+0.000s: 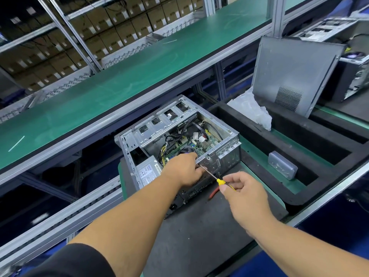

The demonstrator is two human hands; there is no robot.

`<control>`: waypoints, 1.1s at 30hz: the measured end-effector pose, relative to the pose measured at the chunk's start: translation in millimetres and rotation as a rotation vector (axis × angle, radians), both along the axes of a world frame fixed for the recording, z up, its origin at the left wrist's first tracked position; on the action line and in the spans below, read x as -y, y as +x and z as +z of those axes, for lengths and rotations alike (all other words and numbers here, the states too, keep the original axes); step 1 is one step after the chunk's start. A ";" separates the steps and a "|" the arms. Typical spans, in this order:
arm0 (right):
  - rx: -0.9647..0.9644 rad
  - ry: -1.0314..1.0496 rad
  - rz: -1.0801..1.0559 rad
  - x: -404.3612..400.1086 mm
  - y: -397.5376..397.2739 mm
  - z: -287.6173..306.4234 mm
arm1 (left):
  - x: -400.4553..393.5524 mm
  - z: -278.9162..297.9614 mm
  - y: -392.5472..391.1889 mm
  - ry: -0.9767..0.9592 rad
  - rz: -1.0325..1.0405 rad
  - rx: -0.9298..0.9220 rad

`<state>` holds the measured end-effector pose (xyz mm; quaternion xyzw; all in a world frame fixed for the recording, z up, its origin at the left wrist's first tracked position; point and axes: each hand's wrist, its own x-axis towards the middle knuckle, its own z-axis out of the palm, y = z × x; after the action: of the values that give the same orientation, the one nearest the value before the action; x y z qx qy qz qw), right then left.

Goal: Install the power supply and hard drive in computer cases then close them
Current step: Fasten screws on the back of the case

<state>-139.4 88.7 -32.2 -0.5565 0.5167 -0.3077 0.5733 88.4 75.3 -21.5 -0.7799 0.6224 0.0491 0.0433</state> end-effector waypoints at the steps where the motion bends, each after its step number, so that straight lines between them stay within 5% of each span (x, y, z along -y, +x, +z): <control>1: 0.029 0.091 -0.034 -0.5 1.5 1.7 | 0.0 -0.2 0.4 -0.001 0.000 -0.003; 4: 0.398 0.742 -0.216 9.1 7.0 14.0 | 0.3 0.4 0.0 -0.003 -0.004 -0.004; 6: 0.481 0.900 -0.240 12.3 5.8 17.3 | 0.6 1.3 -0.8 -0.009 -0.004 0.000; 13: 0.155 0.328 -0.157 0.6 4.1 2.1 | -0.2 1.8 -2.2 -0.008 0.003 -0.001; 18: 0.346 0.869 -0.317 2.7 13.4 13.0 | -0.5 3.8 -1.6 -0.010 0.010 -0.023; 25: 0.326 0.603 -0.214 -5.0 8.2 10.4 | 0.3 3.3 -2.6 -0.015 0.018 -0.025; 30: 0.355 0.891 -0.286 0.7 11.8 17.9 | -0.5 8.9 -4.3 -0.001 0.030 -0.049; 33: 0.300 0.656 -0.144 0.6 6.5 16.8 | -3.4 14.3 -8.4 0.000 0.049 -0.093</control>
<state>-132.9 88.2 -15.4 -0.2541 0.5360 -0.2434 0.7674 80.0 78.6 -7.2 -0.7919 0.6044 0.0865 0.0129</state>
